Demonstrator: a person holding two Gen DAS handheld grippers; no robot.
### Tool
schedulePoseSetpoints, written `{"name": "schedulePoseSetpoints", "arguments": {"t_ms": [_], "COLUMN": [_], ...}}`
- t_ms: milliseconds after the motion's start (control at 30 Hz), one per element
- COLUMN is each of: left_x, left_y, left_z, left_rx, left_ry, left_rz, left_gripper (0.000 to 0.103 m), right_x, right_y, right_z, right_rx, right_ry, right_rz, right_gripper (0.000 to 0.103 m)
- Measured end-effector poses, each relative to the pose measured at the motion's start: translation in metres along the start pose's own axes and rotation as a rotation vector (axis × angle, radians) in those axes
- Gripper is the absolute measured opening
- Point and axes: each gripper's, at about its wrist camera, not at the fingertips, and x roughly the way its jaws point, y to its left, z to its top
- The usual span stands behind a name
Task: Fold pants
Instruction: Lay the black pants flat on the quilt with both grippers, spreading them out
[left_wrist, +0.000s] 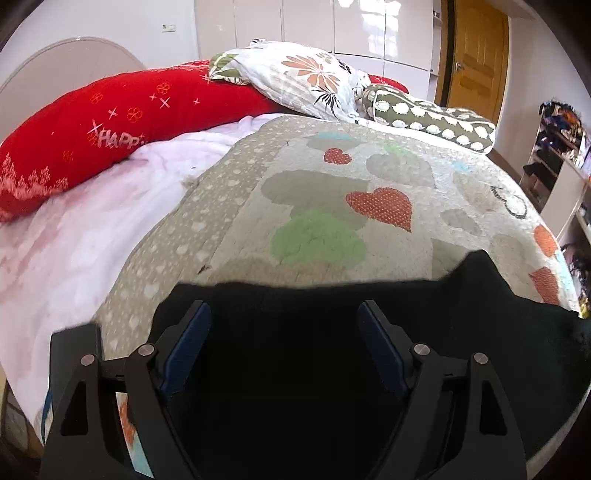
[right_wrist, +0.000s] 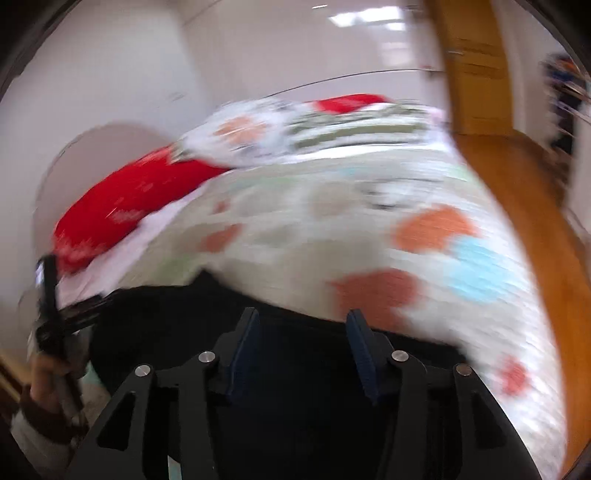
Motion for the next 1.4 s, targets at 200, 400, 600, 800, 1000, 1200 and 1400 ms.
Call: {"name": "schedulePoseSetpoints", "arguments": {"t_ms": [200,400,600,800,1000,1200,1400], "left_x": [0.031,0.054,0.065,0.057,0.016,-0.022,-0.039], "left_y": [0.001,0.02,0.028,0.034,0.026,0.008,-0.014], "left_z": [0.007,0.004,0.001,0.003,0.003,-0.005,-0.019], "left_rx": [0.056,0.01,-0.057,-0.088,-0.068,-0.028,-0.013], "left_ry": [0.07,0.105,0.076,0.077,0.02,-0.022,-0.031], "left_rz": [0.091,0.082,0.094,0.063,0.061,0.021,-0.031], "left_gripper": [0.082,0.087,0.091,0.091,0.091,0.091,0.091], "right_x": [0.106,0.157,0.168,0.148,0.089,0.058,0.046], "right_y": [0.076,0.087,0.07,0.051,0.059,0.071,0.059], "right_z": [0.027,0.026,0.021,0.027,0.009,-0.025,-0.046], "right_rx": [-0.133,-0.163,-0.079,-0.014,-0.092,-0.152,-0.132], "right_ry": [0.139,0.227,0.203,0.151,0.112,0.128,0.134], "right_rz": [0.117,0.12,0.094,0.042,0.053,0.037,-0.007], "right_gripper": [0.052,0.003,0.004,0.02,0.022,0.036,0.036]}}
